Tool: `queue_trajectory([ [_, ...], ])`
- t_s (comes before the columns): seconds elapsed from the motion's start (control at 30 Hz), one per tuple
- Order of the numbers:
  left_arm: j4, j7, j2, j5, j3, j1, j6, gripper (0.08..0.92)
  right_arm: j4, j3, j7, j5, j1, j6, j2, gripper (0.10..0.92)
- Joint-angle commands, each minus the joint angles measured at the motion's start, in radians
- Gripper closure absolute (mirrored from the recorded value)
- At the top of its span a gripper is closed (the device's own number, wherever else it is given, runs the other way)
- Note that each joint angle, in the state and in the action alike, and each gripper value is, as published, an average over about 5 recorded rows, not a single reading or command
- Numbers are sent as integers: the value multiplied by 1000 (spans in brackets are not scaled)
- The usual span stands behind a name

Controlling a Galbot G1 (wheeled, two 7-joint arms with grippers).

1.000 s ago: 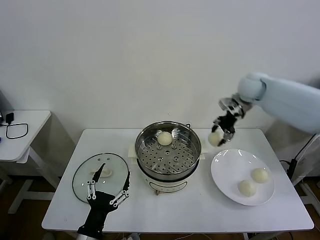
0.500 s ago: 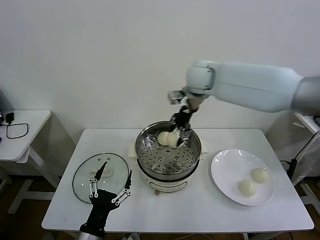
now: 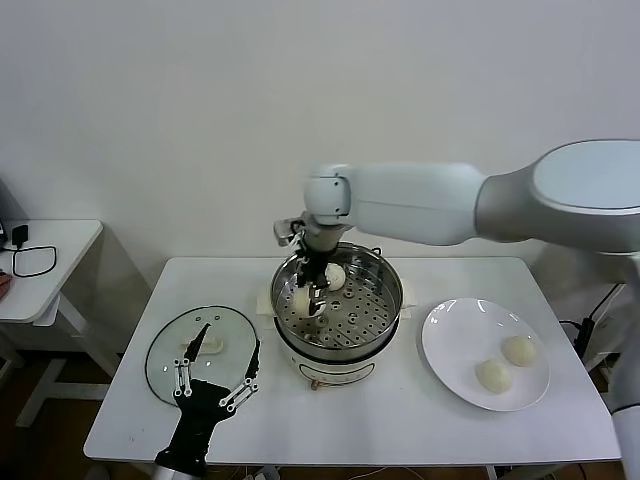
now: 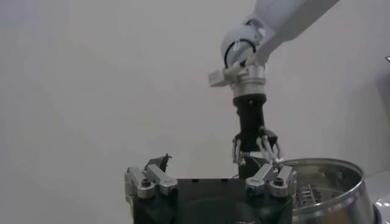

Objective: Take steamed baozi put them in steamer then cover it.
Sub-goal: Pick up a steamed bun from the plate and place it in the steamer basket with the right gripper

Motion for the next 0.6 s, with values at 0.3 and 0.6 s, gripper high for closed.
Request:
queue_trajectory([
  [0.3,-4,-4,-2,-1,-12,8,-5,177,-35,-7,47,-42,-53,-16,43,315],
  [0.6,-12,-3,-3,0,-7,9,0,177,179,51,-20,-88,82,-2,-203,204],
])
